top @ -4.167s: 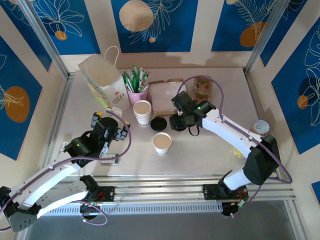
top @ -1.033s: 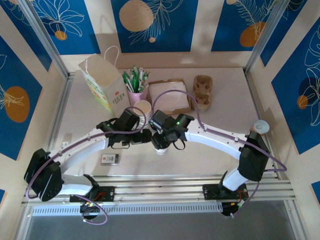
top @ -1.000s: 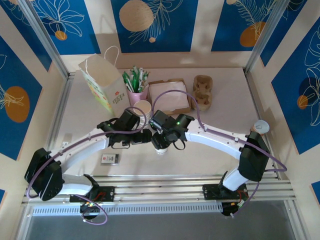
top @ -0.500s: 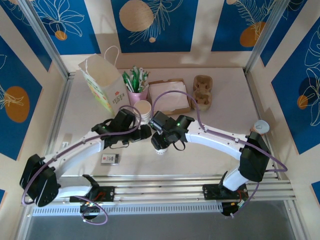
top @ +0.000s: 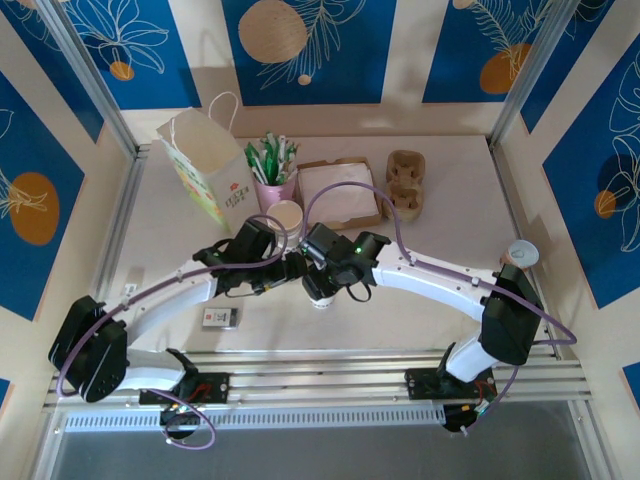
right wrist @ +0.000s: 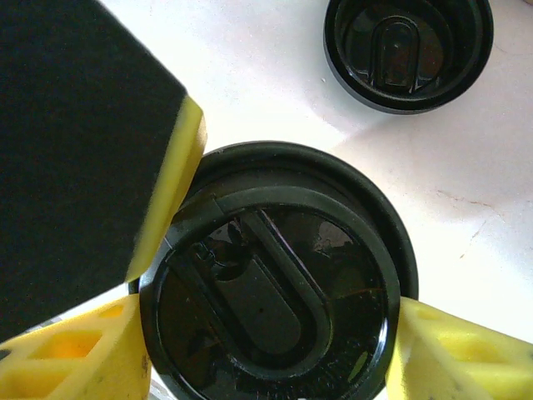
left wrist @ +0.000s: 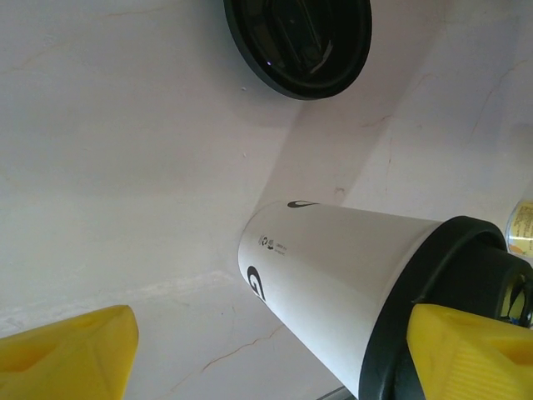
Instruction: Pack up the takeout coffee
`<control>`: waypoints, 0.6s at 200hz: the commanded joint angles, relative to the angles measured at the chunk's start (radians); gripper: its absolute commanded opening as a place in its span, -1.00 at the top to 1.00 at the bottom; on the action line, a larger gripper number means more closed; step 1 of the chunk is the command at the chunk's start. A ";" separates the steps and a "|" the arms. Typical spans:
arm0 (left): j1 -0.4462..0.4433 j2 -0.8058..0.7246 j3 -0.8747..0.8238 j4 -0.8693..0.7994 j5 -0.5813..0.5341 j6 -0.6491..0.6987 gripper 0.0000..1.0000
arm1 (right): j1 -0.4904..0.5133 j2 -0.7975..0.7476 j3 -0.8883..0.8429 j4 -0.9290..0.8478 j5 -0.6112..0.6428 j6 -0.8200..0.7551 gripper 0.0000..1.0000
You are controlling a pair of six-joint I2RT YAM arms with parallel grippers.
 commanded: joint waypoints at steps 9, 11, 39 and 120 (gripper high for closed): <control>0.004 0.043 -0.017 -0.009 0.010 0.009 -0.60 | 0.007 0.079 -0.098 -0.106 -0.122 -0.004 -0.27; 0.005 0.045 -0.021 -0.007 0.009 0.009 -0.58 | 0.007 0.079 -0.099 -0.104 -0.124 -0.004 -0.27; -0.008 0.070 -0.073 0.005 0.005 0.004 -0.48 | 0.004 0.079 -0.116 -0.091 -0.136 -0.002 -0.27; -0.002 0.006 0.027 -0.177 -0.097 0.098 -0.61 | -0.008 0.060 -0.151 -0.073 -0.141 0.003 -0.27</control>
